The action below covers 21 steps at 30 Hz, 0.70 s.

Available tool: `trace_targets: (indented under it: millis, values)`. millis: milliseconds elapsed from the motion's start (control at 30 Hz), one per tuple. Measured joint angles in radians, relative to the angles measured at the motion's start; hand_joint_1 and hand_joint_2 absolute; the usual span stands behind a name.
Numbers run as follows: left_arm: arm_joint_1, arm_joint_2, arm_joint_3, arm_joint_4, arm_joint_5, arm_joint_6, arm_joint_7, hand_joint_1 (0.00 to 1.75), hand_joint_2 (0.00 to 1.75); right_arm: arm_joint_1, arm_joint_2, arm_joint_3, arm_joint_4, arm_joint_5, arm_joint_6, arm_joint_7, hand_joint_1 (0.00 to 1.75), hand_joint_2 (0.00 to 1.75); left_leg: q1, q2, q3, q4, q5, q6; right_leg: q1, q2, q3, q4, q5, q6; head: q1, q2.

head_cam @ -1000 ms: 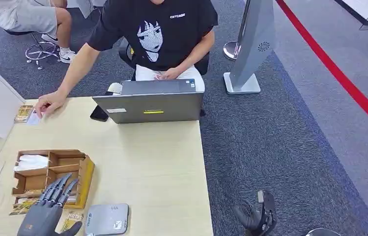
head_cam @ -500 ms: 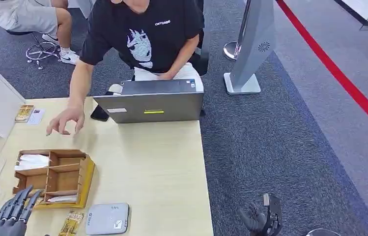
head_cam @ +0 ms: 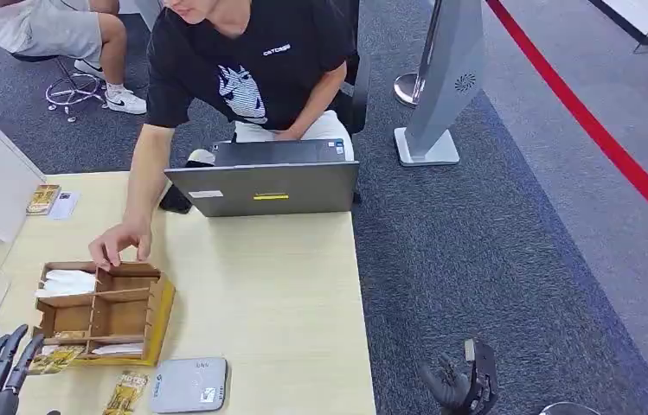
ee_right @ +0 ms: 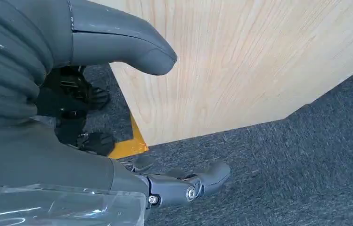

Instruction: Pass the card to the sensor for recognition and then transmit it.

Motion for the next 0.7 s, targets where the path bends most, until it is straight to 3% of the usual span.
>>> trace_targets:
  millis: [267,700]
  values:
    - [-0.027,-0.01,0.039,0.053,0.026,0.006,-0.072,0.0,1.75,-0.009,0.005,0.0,0.005,0.0,0.008,0.002,0.0,1.75,0.0,0.0,0.0,0.0,0.0,0.0,0.0,0.0,0.0,0.0,0.0,0.0,0.0,0.0]
    - [-0.041,-0.022,0.056,0.093,0.03,0.006,-0.091,0.0,1.75,-0.015,0.011,0.0,0.011,0.001,0.009,0.002,0.0,1.75,0.0,0.0,0.0,0.0,0.0,0.0,0.0,0.0,0.0,0.0,0.0,0.0,0.0,0.0]
